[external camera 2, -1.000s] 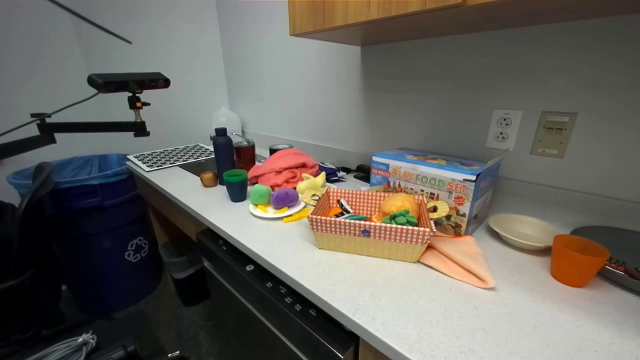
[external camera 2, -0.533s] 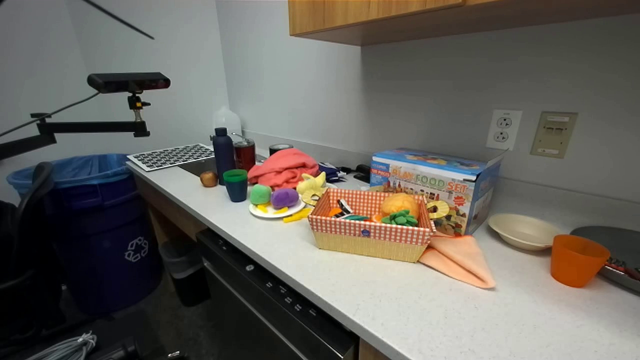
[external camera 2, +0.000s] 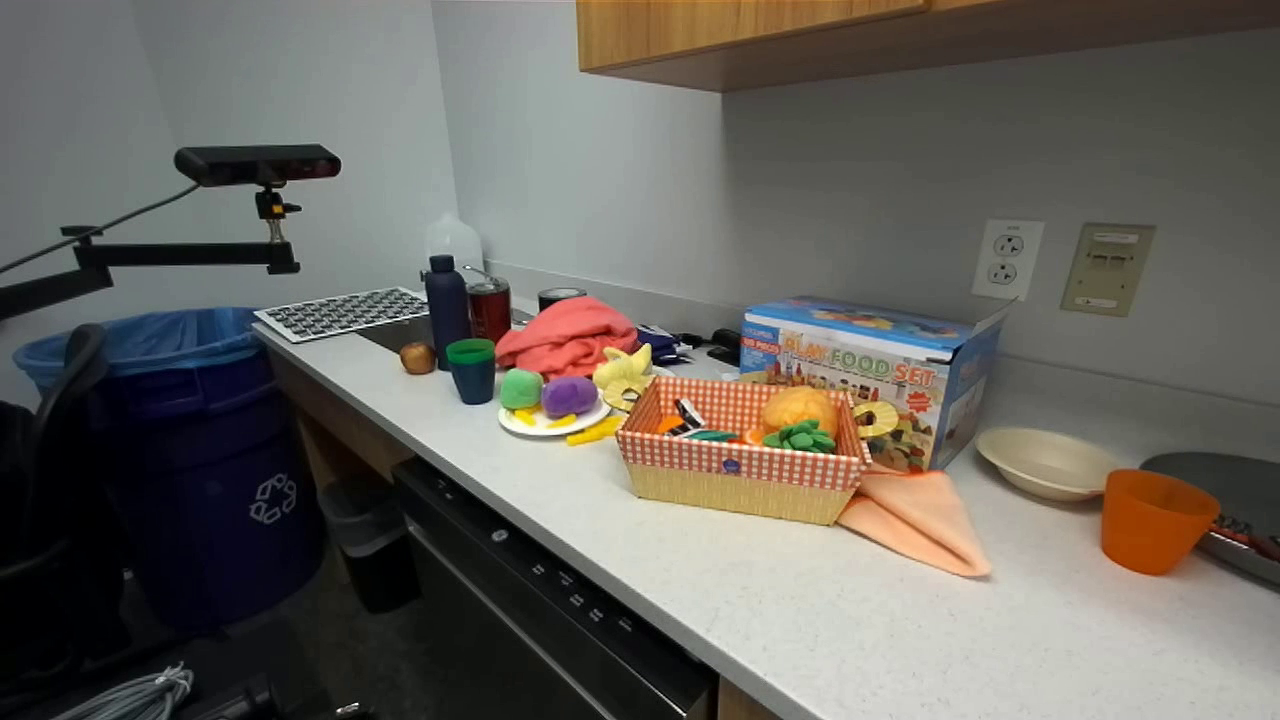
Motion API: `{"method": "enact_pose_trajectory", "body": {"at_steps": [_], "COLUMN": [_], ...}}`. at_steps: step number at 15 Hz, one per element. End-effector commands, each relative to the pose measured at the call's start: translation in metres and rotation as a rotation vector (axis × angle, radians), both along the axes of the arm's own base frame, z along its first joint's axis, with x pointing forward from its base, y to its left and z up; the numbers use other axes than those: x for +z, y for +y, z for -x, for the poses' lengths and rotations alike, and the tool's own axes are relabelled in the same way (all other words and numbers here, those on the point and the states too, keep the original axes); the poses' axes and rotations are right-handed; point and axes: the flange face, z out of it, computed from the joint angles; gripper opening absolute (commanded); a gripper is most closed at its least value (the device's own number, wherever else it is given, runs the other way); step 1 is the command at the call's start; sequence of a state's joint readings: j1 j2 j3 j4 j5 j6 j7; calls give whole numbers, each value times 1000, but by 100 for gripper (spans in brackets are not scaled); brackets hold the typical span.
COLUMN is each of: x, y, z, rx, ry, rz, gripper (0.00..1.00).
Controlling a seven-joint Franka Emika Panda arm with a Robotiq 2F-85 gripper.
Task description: Close the top right cabinet door
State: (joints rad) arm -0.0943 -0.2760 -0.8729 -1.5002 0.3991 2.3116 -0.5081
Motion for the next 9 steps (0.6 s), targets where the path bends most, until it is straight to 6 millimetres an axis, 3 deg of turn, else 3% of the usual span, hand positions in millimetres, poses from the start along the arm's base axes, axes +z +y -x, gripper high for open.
{"method": "enact_pose_trajectory", "body": {"at_steps": [1, 5, 9], "x": [10, 19, 30], "y": [11, 29, 49], "z": [4, -6, -31], "rx": [142, 252, 306], "ry": [-49, -50, -39], "rz": [25, 71, 106], "gripper": [100, 100, 100]}}
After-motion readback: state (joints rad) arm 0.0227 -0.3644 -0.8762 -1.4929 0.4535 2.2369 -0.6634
